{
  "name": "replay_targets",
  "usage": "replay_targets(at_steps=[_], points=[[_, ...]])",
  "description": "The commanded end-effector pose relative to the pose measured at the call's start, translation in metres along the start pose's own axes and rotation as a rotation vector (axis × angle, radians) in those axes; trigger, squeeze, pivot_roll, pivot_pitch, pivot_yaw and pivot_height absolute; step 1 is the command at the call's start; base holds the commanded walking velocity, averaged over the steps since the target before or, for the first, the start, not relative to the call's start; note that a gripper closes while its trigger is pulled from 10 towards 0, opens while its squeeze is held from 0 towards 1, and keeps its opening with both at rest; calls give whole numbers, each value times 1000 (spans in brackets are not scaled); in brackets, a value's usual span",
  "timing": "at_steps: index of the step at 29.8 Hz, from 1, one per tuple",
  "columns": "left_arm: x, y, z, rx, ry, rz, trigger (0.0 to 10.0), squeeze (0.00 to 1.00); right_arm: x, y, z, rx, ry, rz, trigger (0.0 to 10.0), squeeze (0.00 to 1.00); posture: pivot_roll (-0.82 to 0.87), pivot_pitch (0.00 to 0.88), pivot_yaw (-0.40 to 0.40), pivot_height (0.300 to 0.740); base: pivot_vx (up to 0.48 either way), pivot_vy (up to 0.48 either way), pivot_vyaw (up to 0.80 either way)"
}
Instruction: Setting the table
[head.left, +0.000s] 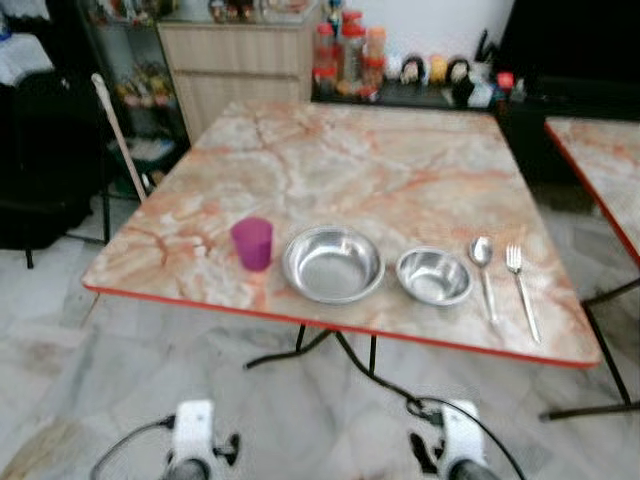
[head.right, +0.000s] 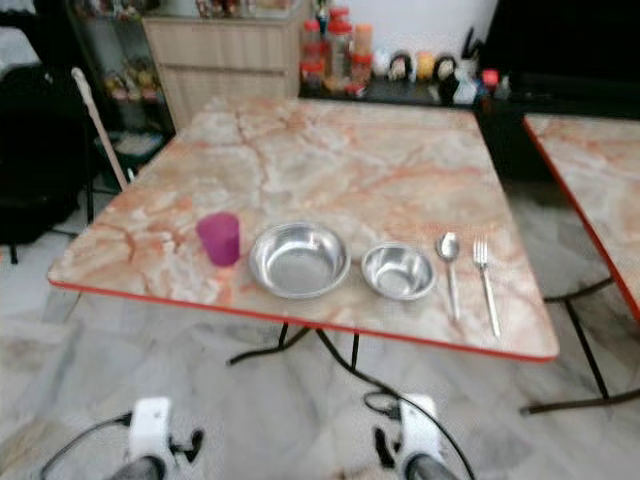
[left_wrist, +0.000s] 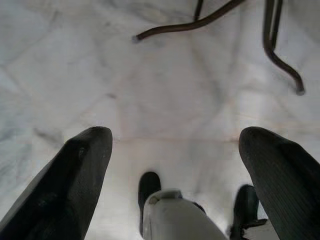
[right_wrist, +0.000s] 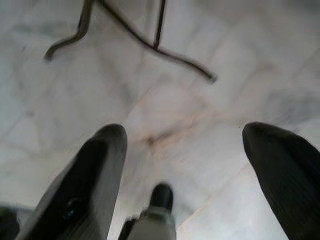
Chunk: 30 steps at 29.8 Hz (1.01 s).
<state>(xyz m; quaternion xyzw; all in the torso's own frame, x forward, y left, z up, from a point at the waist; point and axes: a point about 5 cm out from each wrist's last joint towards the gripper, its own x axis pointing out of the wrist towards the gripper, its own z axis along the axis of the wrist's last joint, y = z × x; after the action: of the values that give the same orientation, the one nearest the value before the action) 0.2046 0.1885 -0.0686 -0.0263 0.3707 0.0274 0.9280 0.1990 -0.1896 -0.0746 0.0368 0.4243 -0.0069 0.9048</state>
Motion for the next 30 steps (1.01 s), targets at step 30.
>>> replay_targets(at_steps=[30], points=[[-67,23,198,-31,-996,66,10000,0,-2,-3,-6,21,-8,-73,10000,0,173,0,-4,740,0,0,0]])
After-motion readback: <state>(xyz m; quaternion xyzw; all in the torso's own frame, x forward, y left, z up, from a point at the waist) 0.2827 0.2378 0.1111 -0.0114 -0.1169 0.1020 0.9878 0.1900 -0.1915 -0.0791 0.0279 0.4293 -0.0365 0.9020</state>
